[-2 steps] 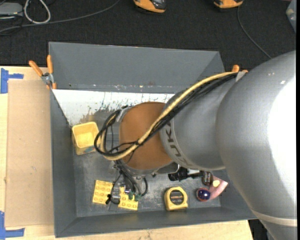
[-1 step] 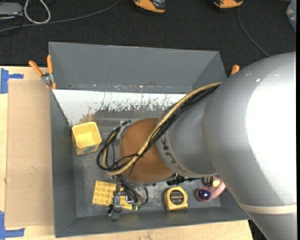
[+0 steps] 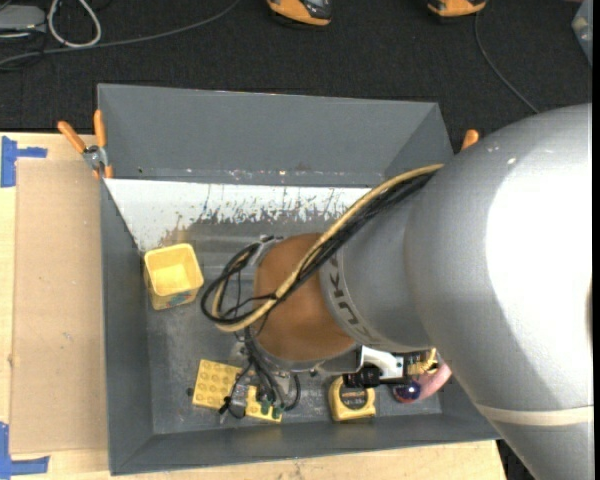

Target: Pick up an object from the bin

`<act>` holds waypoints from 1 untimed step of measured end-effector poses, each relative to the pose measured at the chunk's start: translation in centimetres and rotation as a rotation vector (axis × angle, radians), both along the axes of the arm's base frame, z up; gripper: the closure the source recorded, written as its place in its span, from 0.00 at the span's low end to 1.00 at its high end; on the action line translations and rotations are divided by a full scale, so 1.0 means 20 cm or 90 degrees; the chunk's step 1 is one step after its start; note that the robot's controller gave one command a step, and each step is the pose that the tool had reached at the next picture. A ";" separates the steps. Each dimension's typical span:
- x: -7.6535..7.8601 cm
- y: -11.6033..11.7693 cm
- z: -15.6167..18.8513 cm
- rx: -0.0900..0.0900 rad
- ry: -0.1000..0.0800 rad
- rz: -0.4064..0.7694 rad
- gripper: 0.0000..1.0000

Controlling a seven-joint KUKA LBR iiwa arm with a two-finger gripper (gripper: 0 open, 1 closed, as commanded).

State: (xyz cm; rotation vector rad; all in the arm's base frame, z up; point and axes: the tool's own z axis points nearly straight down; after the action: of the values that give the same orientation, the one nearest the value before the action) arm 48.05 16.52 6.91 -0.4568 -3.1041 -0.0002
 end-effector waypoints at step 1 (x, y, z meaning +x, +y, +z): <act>0.00 0.00 0.00 0.000 0.000 -0.001 1.00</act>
Offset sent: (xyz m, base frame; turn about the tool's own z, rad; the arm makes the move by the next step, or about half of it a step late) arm 0.0000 -0.0002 0.0258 0.0004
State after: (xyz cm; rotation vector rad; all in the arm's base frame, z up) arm 48.05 16.51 6.92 -0.4585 -3.1038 -0.0004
